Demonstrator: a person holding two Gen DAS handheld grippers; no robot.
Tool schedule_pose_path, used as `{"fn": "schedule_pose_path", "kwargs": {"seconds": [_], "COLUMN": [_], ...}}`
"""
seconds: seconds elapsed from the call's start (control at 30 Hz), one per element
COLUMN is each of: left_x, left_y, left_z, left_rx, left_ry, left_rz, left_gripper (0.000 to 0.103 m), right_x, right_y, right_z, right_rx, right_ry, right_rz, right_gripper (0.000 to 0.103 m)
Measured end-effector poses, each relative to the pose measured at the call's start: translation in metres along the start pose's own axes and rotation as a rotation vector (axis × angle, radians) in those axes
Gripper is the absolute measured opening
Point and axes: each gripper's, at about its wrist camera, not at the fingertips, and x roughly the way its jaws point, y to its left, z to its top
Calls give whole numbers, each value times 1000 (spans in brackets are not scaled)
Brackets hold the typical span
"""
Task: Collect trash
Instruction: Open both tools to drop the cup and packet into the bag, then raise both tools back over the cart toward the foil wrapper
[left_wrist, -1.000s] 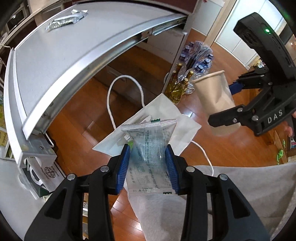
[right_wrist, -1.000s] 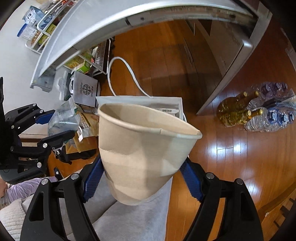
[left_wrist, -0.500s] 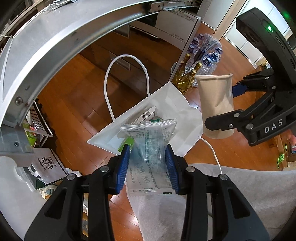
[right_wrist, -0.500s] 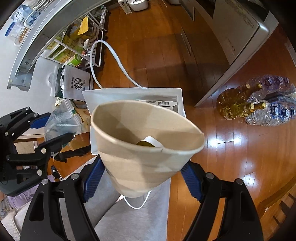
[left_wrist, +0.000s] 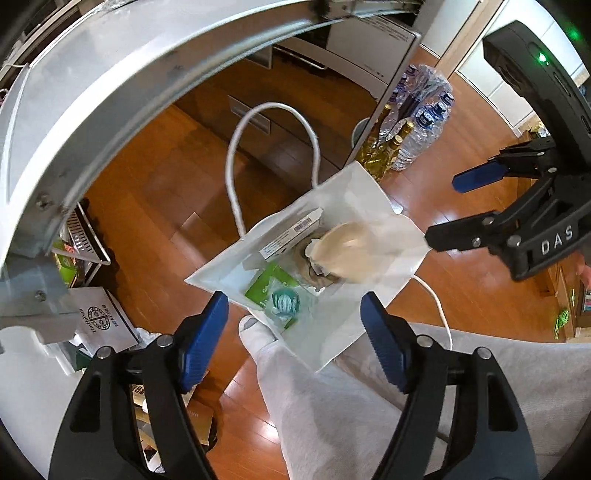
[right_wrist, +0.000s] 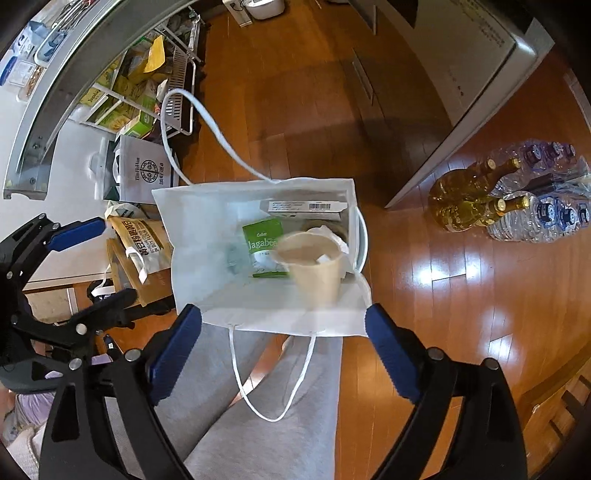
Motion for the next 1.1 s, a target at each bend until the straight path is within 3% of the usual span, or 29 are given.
{"fn": "schedule_pose_path", "kwargs": {"seconds": [0.37,0.5,0.67,0.77,0.87,1.0,1.1], "left_x": [-53,-69,-102,-114,-124,-130,-126], "left_y": [17,20,30,40,63,106,137], "left_z": [6,15,27,39,62,115,163], "left_rx": [-23,-7,-22,-53,-95,-117,-116], "left_ry": [-97,-132,-242,-298,-351,-411,-408], "left_rz": [-34,-46,-83,-57,-24,79,60], "left_gripper": [78,78,78,78,78,78,78], "right_x": [-60,-86,-130,-149,-158,-158,-152], "right_y": [18,23,40,46,52,69,79], "right_z": [8,12,22,40,67,112,148], "right_rx": [-106,-120,-179,-189,-191,-246,-301], "right_ry": [-136,-192,-329,-394,-443,-492,-480], "right_rz": [-14,21,14,-6,-46,-149,-173], "right_gripper": [89,89,89,89,89,90,91]}}
